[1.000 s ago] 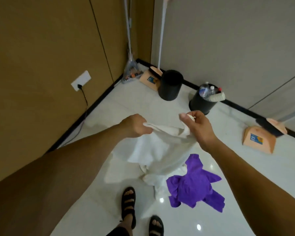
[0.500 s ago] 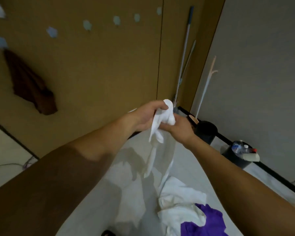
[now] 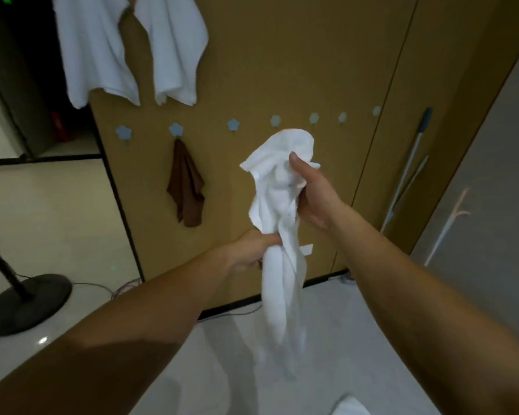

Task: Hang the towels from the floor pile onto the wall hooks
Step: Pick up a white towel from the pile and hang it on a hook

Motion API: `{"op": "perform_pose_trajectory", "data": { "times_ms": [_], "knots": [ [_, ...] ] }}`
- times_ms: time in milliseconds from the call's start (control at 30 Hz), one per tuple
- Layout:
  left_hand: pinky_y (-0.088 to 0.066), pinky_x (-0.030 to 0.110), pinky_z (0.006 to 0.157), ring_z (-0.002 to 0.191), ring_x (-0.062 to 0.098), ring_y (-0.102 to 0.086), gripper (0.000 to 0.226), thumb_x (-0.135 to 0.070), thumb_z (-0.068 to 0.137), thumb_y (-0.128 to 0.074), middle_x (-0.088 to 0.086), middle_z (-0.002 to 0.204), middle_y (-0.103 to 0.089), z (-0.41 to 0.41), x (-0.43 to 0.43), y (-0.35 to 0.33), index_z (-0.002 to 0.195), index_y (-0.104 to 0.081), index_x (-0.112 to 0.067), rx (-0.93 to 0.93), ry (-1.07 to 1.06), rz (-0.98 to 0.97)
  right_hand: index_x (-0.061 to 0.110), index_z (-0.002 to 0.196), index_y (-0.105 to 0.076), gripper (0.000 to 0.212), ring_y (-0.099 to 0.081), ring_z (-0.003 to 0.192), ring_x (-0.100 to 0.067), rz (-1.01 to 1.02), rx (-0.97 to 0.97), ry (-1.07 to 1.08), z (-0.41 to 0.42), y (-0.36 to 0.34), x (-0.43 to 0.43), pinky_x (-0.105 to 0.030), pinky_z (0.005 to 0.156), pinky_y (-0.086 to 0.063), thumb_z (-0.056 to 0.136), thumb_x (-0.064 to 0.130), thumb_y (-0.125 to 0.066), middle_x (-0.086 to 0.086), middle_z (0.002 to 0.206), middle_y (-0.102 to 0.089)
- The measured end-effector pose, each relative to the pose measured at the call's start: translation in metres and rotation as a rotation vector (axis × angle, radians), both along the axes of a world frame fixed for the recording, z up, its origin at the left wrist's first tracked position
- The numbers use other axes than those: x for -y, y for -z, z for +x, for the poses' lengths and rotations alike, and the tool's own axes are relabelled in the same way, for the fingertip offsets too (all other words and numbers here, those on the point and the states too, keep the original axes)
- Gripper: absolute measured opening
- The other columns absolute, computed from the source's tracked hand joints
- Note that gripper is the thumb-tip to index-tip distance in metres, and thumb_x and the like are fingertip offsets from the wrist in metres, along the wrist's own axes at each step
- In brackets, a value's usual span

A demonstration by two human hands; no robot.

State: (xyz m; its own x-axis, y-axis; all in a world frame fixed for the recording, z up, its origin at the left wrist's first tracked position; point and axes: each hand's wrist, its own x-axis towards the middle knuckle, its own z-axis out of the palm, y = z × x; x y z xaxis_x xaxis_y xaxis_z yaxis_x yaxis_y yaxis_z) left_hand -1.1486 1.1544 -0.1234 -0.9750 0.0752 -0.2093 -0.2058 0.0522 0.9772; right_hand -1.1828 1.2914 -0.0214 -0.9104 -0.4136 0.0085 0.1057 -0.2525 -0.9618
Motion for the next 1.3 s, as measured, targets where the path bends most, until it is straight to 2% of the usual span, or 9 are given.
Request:
{"op": "perform_pose_trajectory", "data": {
  "times_ms": [100, 233, 400, 533, 833, 967, 1067, 1167, 1300],
  "knots": [
    [-0.050, 0.051, 0.095, 0.105, 0.028, -0.066, 0.037, -0.032, 0.086, -0.065, 0.007, 0.110, -0.071, 0.000, 0.047, -0.028, 0.120, -0.062, -0.017, -0.066, -0.145, 0.166, 0.012, 0.138, -0.041, 0.086, -0.067, 0.094, -0.014, 0.323, -0.119, 0.069, 0.013, 0.014, 0.038, -0.023, 0.068, -0.052, 0.072, 0.055, -0.076, 0.002, 0.111, -0.066],
    [-0.048, 0.047, 0.099, 0.105, 0.030, -0.066, 0.043, -0.024, 0.085, -0.067, 0.017, 0.113, -0.068, -0.002, 0.108, -0.060, 0.122, -0.058, -0.004, -0.084, -0.273, 0.344, 0.029, 0.108, -0.056, 0.047, -0.067, 0.073, 0.001, 0.550, -0.200, -0.053, 0.023, 0.061, 0.086, -0.014, 0.050, -0.048, 0.071, 0.045, -0.081, 0.013, 0.096, -0.068],
    [-0.042, 0.050, 0.104, 0.114, 0.034, -0.061, 0.057, -0.011, 0.077, -0.067, 0.023, 0.124, -0.061, 0.009, 0.173, -0.058, 0.129, -0.050, 0.002, -0.074, -0.078, 0.361, 0.010, 0.096, -0.067, 0.026, -0.058, 0.064, -0.013, 0.514, 0.029, -0.070, 0.019, 0.084, 0.124, -0.029, 0.063, -0.044, 0.083, 0.031, -0.072, -0.002, 0.079, -0.067],
    [-0.040, 0.053, 0.105, 0.119, 0.036, -0.056, 0.063, 0.001, 0.080, -0.066, 0.020, 0.131, -0.056, 0.025, 0.208, -0.023, 0.137, -0.042, -0.006, 0.055, -0.028, 0.217, 0.014, 0.109, -0.064, 0.025, -0.062, 0.100, -0.024, 0.310, 0.133, 0.051, 0.018, 0.083, 0.160, -0.041, 0.092, -0.049, 0.088, 0.027, -0.058, -0.005, 0.108, -0.069],
    [-0.054, 0.043, 0.088, 0.104, 0.028, -0.064, 0.050, -0.018, 0.078, -0.077, 0.014, 0.115, -0.066, 0.045, 0.289, -0.032, 0.121, -0.057, -0.003, 0.166, -0.312, 0.021, 0.000, 0.115, -0.063, 0.029, -0.065, 0.097, -0.029, 0.300, 0.262, -0.118, 0.014, 0.072, 0.193, -0.037, 0.081, -0.052, 0.095, 0.019, -0.055, -0.015, 0.110, -0.068],
    [-0.049, 0.043, 0.097, 0.113, 0.028, -0.061, 0.059, -0.024, 0.079, -0.077, 0.014, 0.123, -0.064, 0.045, 0.306, -0.048, 0.129, -0.054, -0.004, -0.003, -0.363, 0.342, 0.006, 0.078, -0.070, 0.030, -0.067, 0.070, -0.020, 0.190, 0.269, -0.157, -0.001, 0.046, 0.203, -0.033, 0.069, -0.052, 0.095, 0.013, -0.047, -0.011, 0.083, -0.067],
    [-0.046, 0.046, 0.101, 0.112, 0.026, -0.061, 0.062, -0.023, 0.072, -0.080, 0.010, 0.124, -0.063, 0.045, 0.304, -0.039, 0.129, -0.056, -0.012, -0.087, -0.359, 0.509, 0.005, 0.106, -0.065, 0.034, -0.068, 0.088, -0.021, -0.134, 0.219, -0.123, -0.016, 0.028, 0.211, -0.033, 0.073, -0.054, 0.102, 0.023, -0.036, -0.012, 0.101, -0.070],
    [-0.050, 0.043, 0.095, 0.100, 0.025, -0.064, 0.052, -0.018, 0.073, -0.078, 0.009, 0.115, -0.067, 0.049, 0.287, -0.024, 0.122, -0.060, -0.011, 0.118, -0.402, 0.295, 0.005, 0.127, -0.058, 0.040, -0.061, 0.112, -0.025, 0.032, 0.131, -0.141, -0.022, 0.039, 0.219, -0.039, 0.091, -0.051, 0.103, 0.031, -0.038, -0.011, 0.121, -0.064],
    [-0.052, 0.042, 0.084, 0.089, 0.026, -0.064, 0.032, -0.021, 0.088, -0.065, 0.012, 0.110, -0.066, 0.050, 0.297, -0.041, 0.116, -0.061, -0.006, 0.107, -0.622, 0.250, -0.004, 0.115, -0.060, 0.032, -0.061, 0.099, -0.028, 0.146, 0.105, 0.038, -0.054, 0.050, 0.223, -0.043, 0.094, -0.048, 0.101, 0.021, -0.046, -0.014, 0.111, -0.062]
  ]
}}
